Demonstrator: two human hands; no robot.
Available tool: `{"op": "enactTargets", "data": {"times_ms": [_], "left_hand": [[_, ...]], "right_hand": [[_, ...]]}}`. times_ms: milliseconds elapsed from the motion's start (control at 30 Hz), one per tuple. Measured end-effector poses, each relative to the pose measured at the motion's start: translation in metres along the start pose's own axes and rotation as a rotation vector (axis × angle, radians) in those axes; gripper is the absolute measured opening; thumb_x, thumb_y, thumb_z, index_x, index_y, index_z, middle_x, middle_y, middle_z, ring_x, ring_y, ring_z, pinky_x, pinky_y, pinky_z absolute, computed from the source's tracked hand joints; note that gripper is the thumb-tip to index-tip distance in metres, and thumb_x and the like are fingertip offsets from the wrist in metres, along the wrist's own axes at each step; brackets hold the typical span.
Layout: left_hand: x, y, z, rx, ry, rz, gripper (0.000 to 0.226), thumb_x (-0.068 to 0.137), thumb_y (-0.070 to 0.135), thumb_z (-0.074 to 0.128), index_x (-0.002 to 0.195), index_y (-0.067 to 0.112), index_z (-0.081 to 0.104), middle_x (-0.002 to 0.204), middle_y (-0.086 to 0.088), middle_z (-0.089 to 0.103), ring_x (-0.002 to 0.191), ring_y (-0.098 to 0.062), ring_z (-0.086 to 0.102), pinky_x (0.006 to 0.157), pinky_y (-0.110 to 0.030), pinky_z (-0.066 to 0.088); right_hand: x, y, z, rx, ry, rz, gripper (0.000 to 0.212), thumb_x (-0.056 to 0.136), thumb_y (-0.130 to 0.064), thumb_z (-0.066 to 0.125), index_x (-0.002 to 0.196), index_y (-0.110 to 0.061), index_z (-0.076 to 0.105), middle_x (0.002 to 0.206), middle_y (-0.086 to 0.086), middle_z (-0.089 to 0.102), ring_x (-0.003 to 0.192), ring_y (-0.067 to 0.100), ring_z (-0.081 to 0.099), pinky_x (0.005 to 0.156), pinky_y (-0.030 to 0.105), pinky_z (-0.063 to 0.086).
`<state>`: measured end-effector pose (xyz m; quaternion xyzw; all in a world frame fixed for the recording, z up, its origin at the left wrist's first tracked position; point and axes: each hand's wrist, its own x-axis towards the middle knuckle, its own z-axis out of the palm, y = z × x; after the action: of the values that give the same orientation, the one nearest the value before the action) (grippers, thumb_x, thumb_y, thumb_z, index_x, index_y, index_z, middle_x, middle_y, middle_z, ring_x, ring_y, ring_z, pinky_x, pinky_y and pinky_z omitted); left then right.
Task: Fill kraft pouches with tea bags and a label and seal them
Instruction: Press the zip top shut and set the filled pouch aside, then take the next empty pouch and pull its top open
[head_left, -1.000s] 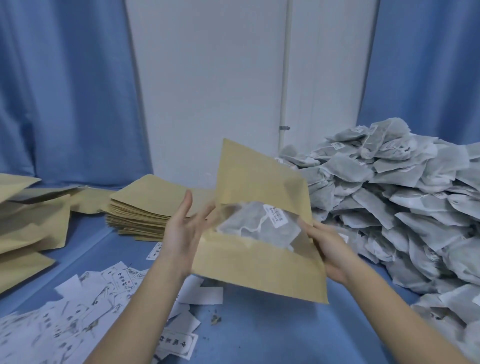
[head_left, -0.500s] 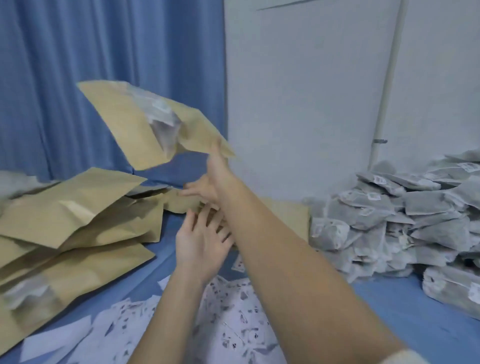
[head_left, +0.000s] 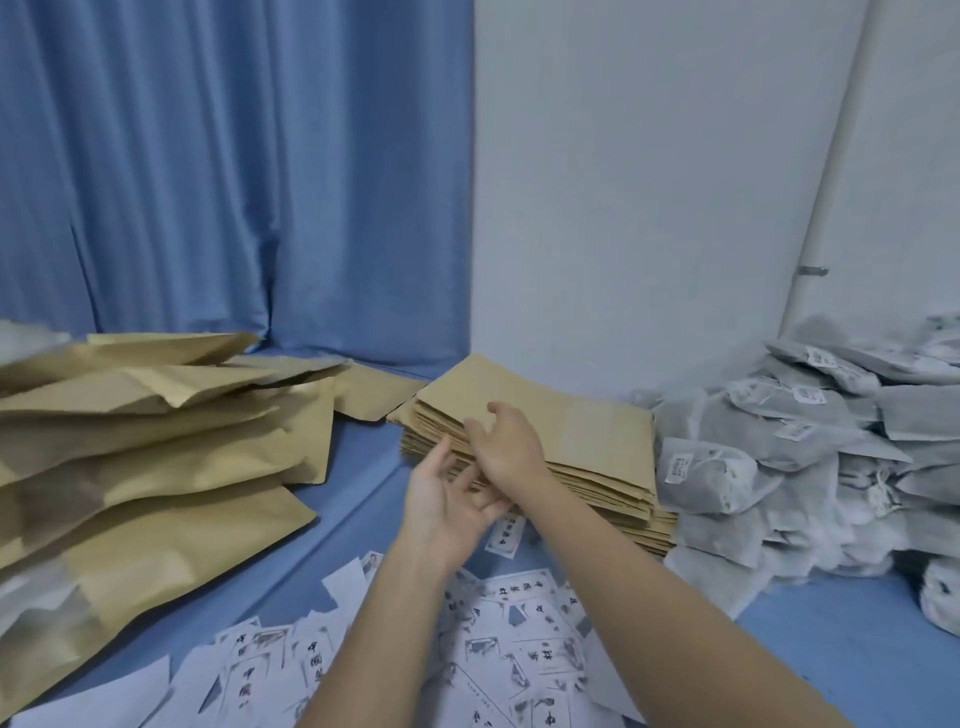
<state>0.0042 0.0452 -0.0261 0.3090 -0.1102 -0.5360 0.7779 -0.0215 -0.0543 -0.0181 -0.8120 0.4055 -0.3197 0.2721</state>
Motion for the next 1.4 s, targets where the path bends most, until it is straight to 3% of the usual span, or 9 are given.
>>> {"op": "enactTargets", "data": {"times_ms": [100, 267, 467, 633, 800, 933, 1067, 1200, 1400], "left_hand": [[0.01, -0.011, -0.004, -0.019, 0.051, -0.024, 0.069, 0.097, 0.032, 0.049, 0.152, 0.018, 0.01, 0.141, -0.016, 0.043, 0.111, -0.045, 0.054, 0.076, -0.053, 0.048], [0.021, -0.022, -0.016, 0.011, 0.129, -0.041, 0.063, 0.095, 0.03, 0.054, 0.149, 0.019, 0.022, 0.147, -0.017, 0.036, 0.118, -0.048, 0.05, 0.086, -0.053, 0.048], [0.012, -0.044, 0.007, 0.137, 0.124, -0.045, 0.045, 0.086, 0.027, 0.065, 0.125, 0.012, 0.05, 0.131, -0.018, 0.049, 0.101, -0.035, 0.06, 0.102, -0.045, 0.043], [-0.009, -0.063, 0.036, 0.133, 0.076, 0.079, 0.035, 0.097, 0.006, 0.047, 0.131, -0.004, 0.048, 0.112, -0.022, 0.063, 0.09, -0.034, 0.062, 0.082, -0.046, 0.05], [-0.039, -0.077, 0.057, 0.53, 0.166, 0.388, 0.027, 0.099, 0.003, 0.04, 0.122, -0.003, 0.053, 0.118, -0.019, 0.062, 0.111, -0.034, 0.058, 0.098, -0.048, 0.046], [-0.062, -0.086, 0.068, 1.129, 0.216, 0.802, 0.035, 0.099, 0.005, 0.039, 0.133, 0.002, 0.048, 0.118, -0.019, 0.061, 0.106, -0.033, 0.056, 0.078, -0.018, 0.035], [-0.077, -0.096, 0.067, 1.672, 0.06, 1.102, 0.094, 0.075, -0.022, 0.036, 0.148, 0.035, 0.021, 0.14, -0.006, 0.045, 0.106, -0.029, 0.048, 0.093, -0.036, 0.039], [-0.077, -0.113, 0.057, 2.162, 0.173, 1.031, 0.099, 0.085, -0.01, 0.038, 0.129, 0.05, -0.027, 0.157, 0.0, 0.009, 0.13, -0.033, 0.028, 0.106, -0.043, 0.026], [-0.076, -0.135, 0.054, 2.325, -0.058, 0.518, 0.092, 0.087, 0.007, 0.048, 0.147, 0.042, -0.012, 0.159, -0.005, -0.007, 0.143, -0.033, 0.005, 0.115, -0.048, 0.012]], "right_hand": [[0.009, 0.045, -0.007, -0.53, 0.042, -0.125, 0.062, 0.09, -0.052, 0.044, 0.135, -0.01, 0.035, 0.137, 0.01, 0.041, 0.127, 0.028, 0.035, 0.104, 0.039, 0.029], [0.005, 0.101, -0.028, -0.805, -0.093, -0.007, 0.078, 0.087, -0.068, 0.033, 0.143, -0.015, 0.024, 0.145, 0.005, 0.036, 0.135, 0.025, 0.028, 0.111, 0.039, 0.018], [-0.05, 0.104, -0.042, -0.561, 0.365, -0.474, 0.012, 0.071, -0.018, 0.078, 0.082, -0.016, 0.074, 0.063, 0.002, 0.067, 0.06, 0.023, 0.064, 0.061, 0.026, 0.049], [-0.101, 0.096, -0.051, -0.412, 0.541, -0.634, 0.023, 0.064, -0.005, 0.08, 0.086, -0.012, 0.075, 0.071, 0.004, 0.068, 0.061, 0.023, 0.064, 0.058, 0.026, 0.054], [-0.139, 0.082, -0.093, -0.024, 0.103, -0.279, 0.043, 0.086, -0.018, 0.06, 0.127, -0.028, 0.057, 0.133, -0.01, 0.053, 0.126, 0.009, 0.043, 0.107, 0.023, 0.031], [-0.166, 0.063, -0.147, 0.773, 0.035, -0.036, 0.033, 0.083, -0.031, 0.063, 0.115, -0.024, 0.063, 0.117, -0.008, 0.066, 0.108, 0.005, 0.061, 0.096, 0.027, 0.048], [-0.185, 0.067, -0.2, 1.257, 0.068, 0.079, 0.064, 0.073, -0.057, 0.051, 0.113, -0.008, 0.063, 0.103, 0.009, 0.071, 0.087, 0.019, 0.069, 0.08, 0.042, 0.057], [-0.195, 0.085, -0.229, 1.091, 0.186, 0.187, 0.038, 0.079, -0.043, 0.062, 0.095, -0.01, 0.069, 0.092, 0.004, 0.073, 0.083, 0.021, 0.069, 0.074, 0.044, 0.057], [-0.192, 0.123, -0.22, 0.929, 0.338, 0.416, 0.022, 0.09, -0.017, 0.058, 0.077, -0.001, 0.064, 0.064, 0.001, 0.063, 0.064, 0.016, 0.059, 0.06, 0.034, 0.053]]}}
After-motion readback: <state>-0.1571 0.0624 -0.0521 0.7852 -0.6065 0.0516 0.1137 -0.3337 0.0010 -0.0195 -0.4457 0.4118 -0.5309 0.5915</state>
